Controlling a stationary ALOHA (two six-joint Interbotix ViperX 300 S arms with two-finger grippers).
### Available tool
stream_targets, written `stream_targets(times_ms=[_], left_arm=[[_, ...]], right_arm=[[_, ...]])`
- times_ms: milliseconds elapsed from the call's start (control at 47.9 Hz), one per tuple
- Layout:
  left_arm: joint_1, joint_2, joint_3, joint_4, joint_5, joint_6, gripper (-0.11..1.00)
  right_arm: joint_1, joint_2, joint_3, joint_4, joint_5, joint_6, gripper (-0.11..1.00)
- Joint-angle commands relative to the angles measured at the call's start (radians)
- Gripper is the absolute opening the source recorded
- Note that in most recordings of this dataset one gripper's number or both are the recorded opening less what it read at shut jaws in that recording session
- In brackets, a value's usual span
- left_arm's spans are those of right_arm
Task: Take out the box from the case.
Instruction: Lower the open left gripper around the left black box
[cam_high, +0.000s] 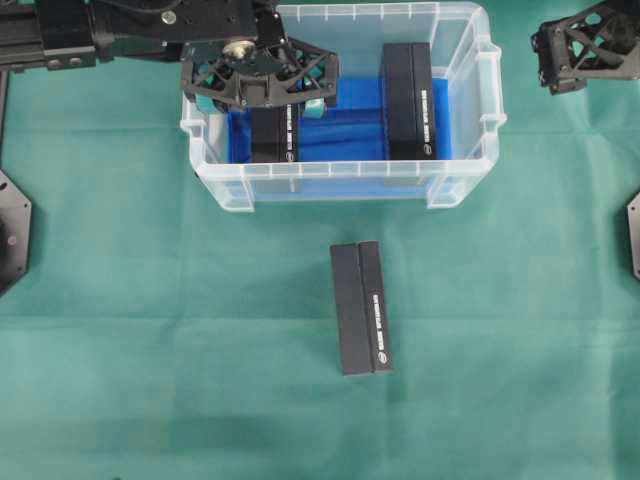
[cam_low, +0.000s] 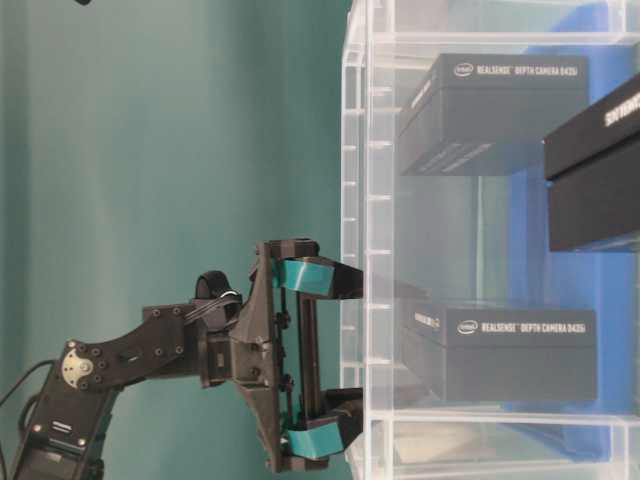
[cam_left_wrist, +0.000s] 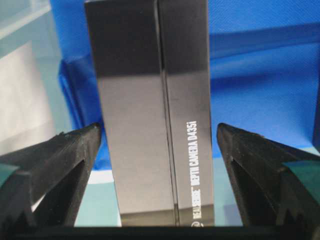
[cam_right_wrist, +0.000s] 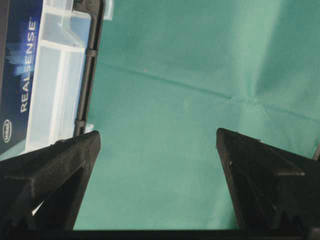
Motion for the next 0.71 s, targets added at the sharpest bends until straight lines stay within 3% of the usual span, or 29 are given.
stream_targets(times_ms=[0,689], left_arm=[[0.002,-0.017,0.0,0.005,-0.017,0.0,0.98],[0.0,0.0,0.025,0.005,-0.052,0.002,0.98]], right_arm=[[0.0,-0.012,-0.008,-0.002,-0.006,0.0,0.93],[0.0,-0.012,-0.006,0.0,-0.006,0.0,0.93]])
